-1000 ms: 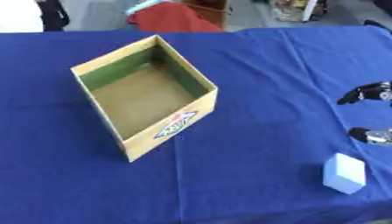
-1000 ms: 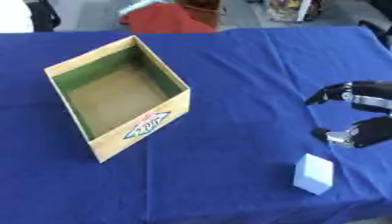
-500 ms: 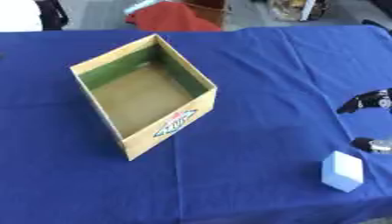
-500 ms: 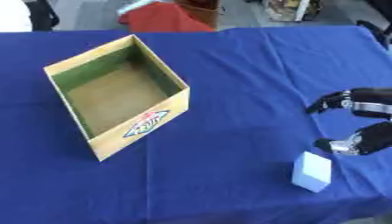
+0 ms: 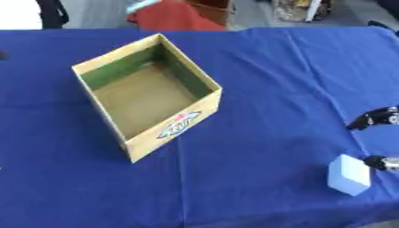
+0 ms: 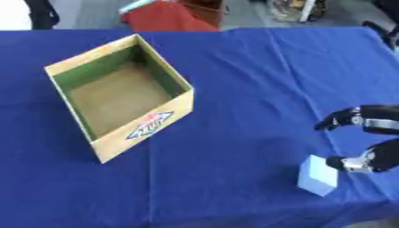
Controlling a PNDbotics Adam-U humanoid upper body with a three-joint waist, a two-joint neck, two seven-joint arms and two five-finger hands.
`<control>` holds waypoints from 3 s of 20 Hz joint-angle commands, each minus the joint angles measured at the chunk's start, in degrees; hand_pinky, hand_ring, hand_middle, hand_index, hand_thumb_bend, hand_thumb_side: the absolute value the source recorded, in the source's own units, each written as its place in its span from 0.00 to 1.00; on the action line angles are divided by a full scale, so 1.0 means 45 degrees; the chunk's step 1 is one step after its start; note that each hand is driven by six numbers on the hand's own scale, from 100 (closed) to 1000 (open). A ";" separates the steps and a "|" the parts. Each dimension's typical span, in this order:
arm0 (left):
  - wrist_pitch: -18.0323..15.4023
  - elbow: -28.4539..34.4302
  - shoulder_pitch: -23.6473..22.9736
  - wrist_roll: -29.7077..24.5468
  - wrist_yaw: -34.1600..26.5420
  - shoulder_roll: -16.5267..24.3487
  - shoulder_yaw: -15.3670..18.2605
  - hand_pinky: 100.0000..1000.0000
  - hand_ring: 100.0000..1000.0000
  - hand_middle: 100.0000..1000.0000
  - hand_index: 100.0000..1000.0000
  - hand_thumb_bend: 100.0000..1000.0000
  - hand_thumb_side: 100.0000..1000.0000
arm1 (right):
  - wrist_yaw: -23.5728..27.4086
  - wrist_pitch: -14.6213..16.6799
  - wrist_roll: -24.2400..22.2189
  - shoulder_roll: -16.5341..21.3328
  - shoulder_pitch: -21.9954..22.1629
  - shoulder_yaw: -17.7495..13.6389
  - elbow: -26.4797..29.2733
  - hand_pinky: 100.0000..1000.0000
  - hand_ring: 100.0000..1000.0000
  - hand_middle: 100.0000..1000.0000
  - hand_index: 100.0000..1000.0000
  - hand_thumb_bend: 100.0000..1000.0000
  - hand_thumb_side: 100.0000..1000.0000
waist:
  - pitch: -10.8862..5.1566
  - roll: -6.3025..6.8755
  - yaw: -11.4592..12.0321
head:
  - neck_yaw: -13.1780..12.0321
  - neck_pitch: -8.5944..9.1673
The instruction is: Pick up objects on the table and place them in the box.
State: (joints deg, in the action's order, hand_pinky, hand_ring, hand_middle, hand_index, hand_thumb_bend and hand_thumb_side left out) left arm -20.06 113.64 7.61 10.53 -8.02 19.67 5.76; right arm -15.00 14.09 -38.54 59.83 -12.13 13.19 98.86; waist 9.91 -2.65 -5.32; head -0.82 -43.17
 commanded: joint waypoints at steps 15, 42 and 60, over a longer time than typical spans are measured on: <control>-0.0012 0.0211 0.0122 -0.0119 -0.0030 0.0402 -0.0043 0.54 0.80 0.64 0.70 0.08 0.93 | -0.1025 0.0525 0.2081 0.0720 0.0252 0.0603 -0.0171 0.89 0.83 0.76 0.89 0.43 0.88 | -0.0078 0.0004 -0.0013 | 0.0007 0.0023; 0.0062 0.0211 0.0162 -0.0301 -0.0067 0.0349 -0.0112 0.54 0.80 0.65 0.70 0.08 0.93 | -0.1645 -0.0004 0.2745 0.0333 0.0550 0.1403 -0.0409 0.72 0.75 0.74 0.91 0.38 0.74 | 0.0019 0.0047 0.0047 | 0.0043 0.0016; 0.0112 0.0211 0.0191 -0.0458 -0.0080 0.0306 -0.0145 0.54 0.80 0.65 0.70 0.08 0.94 | -0.2054 -0.0646 0.2874 0.0114 0.0604 0.1594 -0.0401 0.33 0.51 0.57 0.86 0.33 0.54 | 0.0065 0.0070 0.0121 | 0.0069 0.0012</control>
State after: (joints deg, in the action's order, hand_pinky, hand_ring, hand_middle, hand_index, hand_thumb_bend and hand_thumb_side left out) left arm -19.50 113.64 7.84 8.75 -8.02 20.11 5.08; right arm -23.74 11.46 -25.84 59.12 -9.06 20.88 96.79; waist 10.78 -2.39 -4.78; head -0.60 -43.17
